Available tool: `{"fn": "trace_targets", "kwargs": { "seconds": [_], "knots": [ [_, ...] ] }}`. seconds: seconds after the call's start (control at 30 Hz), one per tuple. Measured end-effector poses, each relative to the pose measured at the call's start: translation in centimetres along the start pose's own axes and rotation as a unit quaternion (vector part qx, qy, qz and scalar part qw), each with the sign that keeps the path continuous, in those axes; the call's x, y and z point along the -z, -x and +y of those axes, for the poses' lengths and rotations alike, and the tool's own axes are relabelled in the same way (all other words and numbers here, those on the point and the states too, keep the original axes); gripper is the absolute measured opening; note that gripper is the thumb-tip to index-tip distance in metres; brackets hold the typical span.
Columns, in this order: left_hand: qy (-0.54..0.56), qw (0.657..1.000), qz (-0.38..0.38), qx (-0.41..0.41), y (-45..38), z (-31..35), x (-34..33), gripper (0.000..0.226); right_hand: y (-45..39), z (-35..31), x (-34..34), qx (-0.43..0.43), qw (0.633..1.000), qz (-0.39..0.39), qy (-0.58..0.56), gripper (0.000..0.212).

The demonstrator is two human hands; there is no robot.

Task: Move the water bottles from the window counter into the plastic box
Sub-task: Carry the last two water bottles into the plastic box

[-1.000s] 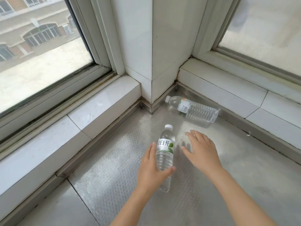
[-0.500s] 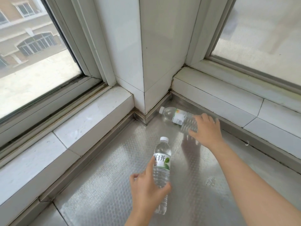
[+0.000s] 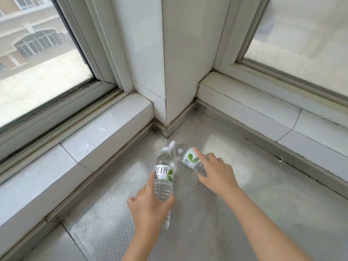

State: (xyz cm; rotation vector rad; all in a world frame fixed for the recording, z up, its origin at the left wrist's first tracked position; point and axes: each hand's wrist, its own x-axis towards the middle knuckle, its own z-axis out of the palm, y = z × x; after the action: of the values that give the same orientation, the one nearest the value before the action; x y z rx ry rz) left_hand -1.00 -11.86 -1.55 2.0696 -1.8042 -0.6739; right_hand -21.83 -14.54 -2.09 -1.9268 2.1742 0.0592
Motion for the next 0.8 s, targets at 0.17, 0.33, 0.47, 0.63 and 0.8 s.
{"fn": "trace_targets", "kwargs": {
  "seconds": [0.17,0.33,0.47,0.63,0.8],
  "knots": [
    [0.063,0.998,-0.002,0.002,-0.1,-0.1,-0.1,0.076,1.9,-2.8,-0.3,-0.029,0.999,-0.002,0.033,0.088],
    [0.116,0.992,-0.041,0.030,-1.0,0.5,-0.1,0.081,1.3,-3.0,-0.1,-0.069,0.997,-0.031,-0.018,0.090],
    [0.114,0.991,-0.054,0.035,-1.1,0.7,0.3,0.082,2.6,-2.9,0.3,-0.103,0.989,-0.027,-0.104,0.087],
    [0.170,0.982,-0.080,0.024,0.2,0.4,0.7,0.077,5.7,-2.4,0.6,-0.166,0.942,-0.019,-0.290,0.082],
    [0.234,0.968,-0.087,0.003,2.6,-0.1,2.3,0.072,10.0,-2.4,2.2,-0.192,0.883,0.006,-0.428,0.085]
  ]
}}
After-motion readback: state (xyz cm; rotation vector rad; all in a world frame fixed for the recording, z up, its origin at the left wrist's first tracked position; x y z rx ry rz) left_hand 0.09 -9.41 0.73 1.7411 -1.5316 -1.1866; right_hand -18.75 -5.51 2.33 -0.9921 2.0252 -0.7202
